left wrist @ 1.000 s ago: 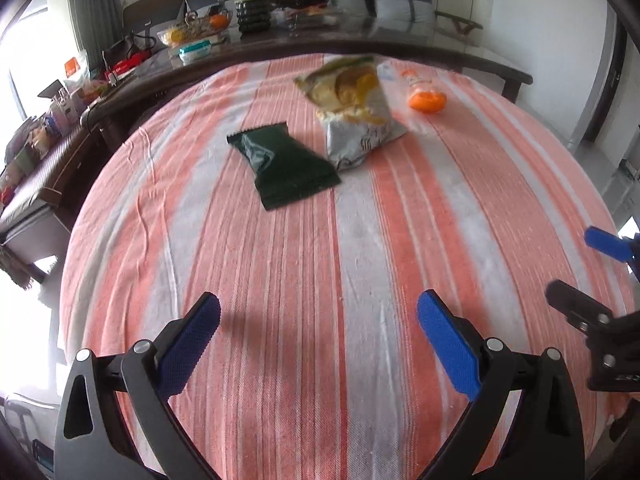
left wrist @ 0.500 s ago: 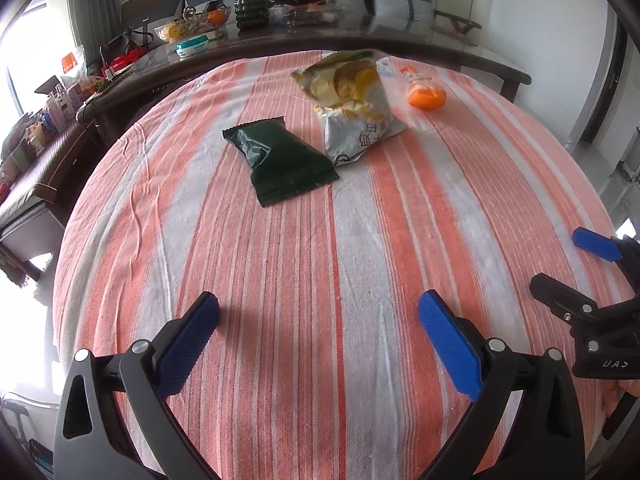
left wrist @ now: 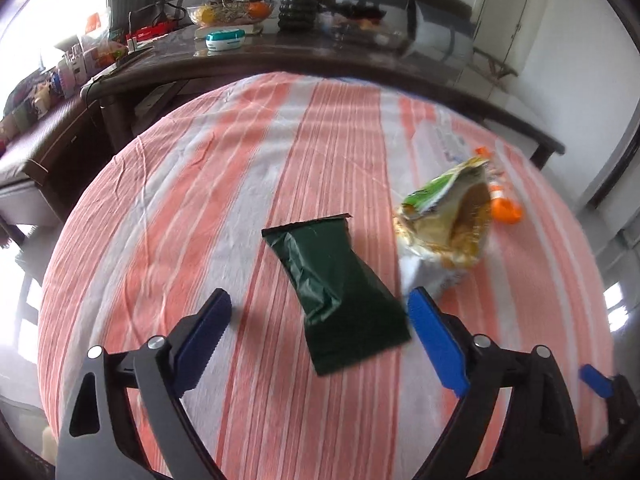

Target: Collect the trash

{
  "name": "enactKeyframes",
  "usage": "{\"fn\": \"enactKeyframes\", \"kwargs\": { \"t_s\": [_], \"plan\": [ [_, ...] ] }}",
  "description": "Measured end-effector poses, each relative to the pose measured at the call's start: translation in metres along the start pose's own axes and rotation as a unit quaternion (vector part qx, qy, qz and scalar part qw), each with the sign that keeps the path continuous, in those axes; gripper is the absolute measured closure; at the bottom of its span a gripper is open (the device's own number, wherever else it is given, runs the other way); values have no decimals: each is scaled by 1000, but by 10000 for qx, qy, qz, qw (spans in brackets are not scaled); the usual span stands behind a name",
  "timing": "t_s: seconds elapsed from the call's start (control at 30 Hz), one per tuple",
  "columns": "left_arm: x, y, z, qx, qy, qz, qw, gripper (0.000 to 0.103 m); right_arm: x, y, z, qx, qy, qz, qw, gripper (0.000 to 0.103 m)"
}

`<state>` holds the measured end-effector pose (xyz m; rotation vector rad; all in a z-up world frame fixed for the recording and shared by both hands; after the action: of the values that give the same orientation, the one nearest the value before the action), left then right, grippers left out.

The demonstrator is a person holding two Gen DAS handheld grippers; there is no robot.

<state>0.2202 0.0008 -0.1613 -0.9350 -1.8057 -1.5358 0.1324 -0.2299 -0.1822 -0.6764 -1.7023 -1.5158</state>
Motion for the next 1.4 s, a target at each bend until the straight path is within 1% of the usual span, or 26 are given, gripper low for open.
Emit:
{"fn": "enactKeyframes", "kwargs": {
  "t_s": [0.07, 0.1, 0.13, 0.17, 0.2, 0.23, 0.33, 0.37, 0.47, 0.5, 0.53, 0.6, 0.67, 0.7, 0.73, 0.77, 0.8, 0.83, 0.9, 1.03, 1.07, 1.13, 1.23, 1.37, 1.4],
  "plan": [
    [-6, 4, 0, -89, 225, -67, 9997, 14, 0, 0, 0, 0, 0, 0, 10000, 5],
    [-7, 6, 1, -100, 254, -54, 9996, 15, 0, 0, 0, -1, 2, 0, 10000, 5],
    [-7, 7, 0, -130, 239, -74, 9996, 26, 0, 0, 0, -1, 2, 0, 10000, 5],
    [-7, 7, 0, -183, 258, -83, 9995, 33, 0, 0, 0, -1, 1, 0, 10000, 5],
    [-6, 7, 0, -300, 327, -107, 9990, 51, 0, 0, 0, -3, 4, 0, 10000, 5],
    [-5, 6, -2, -455, 268, -128, 9985, 60, 0, 0, 0, -2, 4, 0, 10000, 5],
    [4, -3, -4, -703, -12, -68, 9975, 65, 0, 0, 0, -3, 4, -1, 10000, 5],
    [10, -10, -5, -769, -109, -39, 9970, 65, 0, 0, 0, -1, 2, -1, 10000, 5],
    [35, -43, -14, -960, -628, 111, 9933, 65, 0, 0, 0, -1, 3, -1, 10000, 5],
    [42, -55, -20, -1045, -797, 146, 9912, 65, 0, 0, 0, -1, 3, -1, 10000, 5],
    [46, -61, -23, -1102, -860, 149, 9901, 65, 0, 0, 0, -2, 4, -1, 10000, 5],
    [53, -74, -29, -1204, -871, 63, 9889, 63, 0, 0, 0, -1, 3, -1, 10000, 5],
    [54, -77, -31, -1224, -829, -23, 9890, 58, 0, 0, 0, -2, 3, 0, 10000, 5],
    [53, -77, -33, -1228, -863, -35, 9887, 51, 0, 0, 0, -1, 2, 0, 10000, 5],
    [53, -77, -35, -1225, -903, -39, 9883, 42, 0, 0, 0, -1, 1, 0, 10000, 5],
    [52, -77, -36, -1247, -888, -29, 9882, 36, 0, 0, -1, 0, 0, -1, 10000, 5],
    [52, -76, -36, -1266, -795, -33, 9888, 20, 0, 0, 0, -1, 2, -1, 10000, 5],
    [52, -76, -33, -1262, -604, -64, 9901, 14, 0, 0, 0, 0, 1, -1, 10000, 5],
    [53, -75, -30, -1194, -561, -88, 9912, 14, 0, 0, -1, -1, 3, -1, 10000, 5],
    [48, -75, -22, -1058, -423, 35, 9935, 13, 0, 0, -1, -2, 1, -2, 10000, 5],
    [48, -75, -22, -1065, -381, 47, 9936, 13, 0, 0, 0, 0, 0, -3, 10000, 5],
    [48, -77, -20, -1153, -186, 73, 9931, 13, 0, 0, -1, -1, -3, -4, 10000, 5],
    [48, -77, -15, -1198, -67, 76, 9928, 12, 0, 0, -1, 1, -4, -4, 10000, 5],
    [47, -76, -10, -1082, -208, 74, 9939, 10, 0, 0, -2, -14, 12, 8, 10000, 5],
    [47, -76, -10, -1089, -186, 64, 9939, 10, -1, 1, -2, 4, 37, 29, 10000, 5]
  ]
}}
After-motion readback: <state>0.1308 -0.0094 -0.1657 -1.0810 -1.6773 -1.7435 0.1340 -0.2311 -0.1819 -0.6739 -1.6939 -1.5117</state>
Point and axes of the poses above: each gripper's, at about its wrist camera, not at the fingertips, and x roughly against the way its jaws point, z to its left, y to its top, the point moved 9 cm from there along -x, roughly the way its jaws point, and after that the axes turned 3 degrees about -y, right-handed, at the moved point
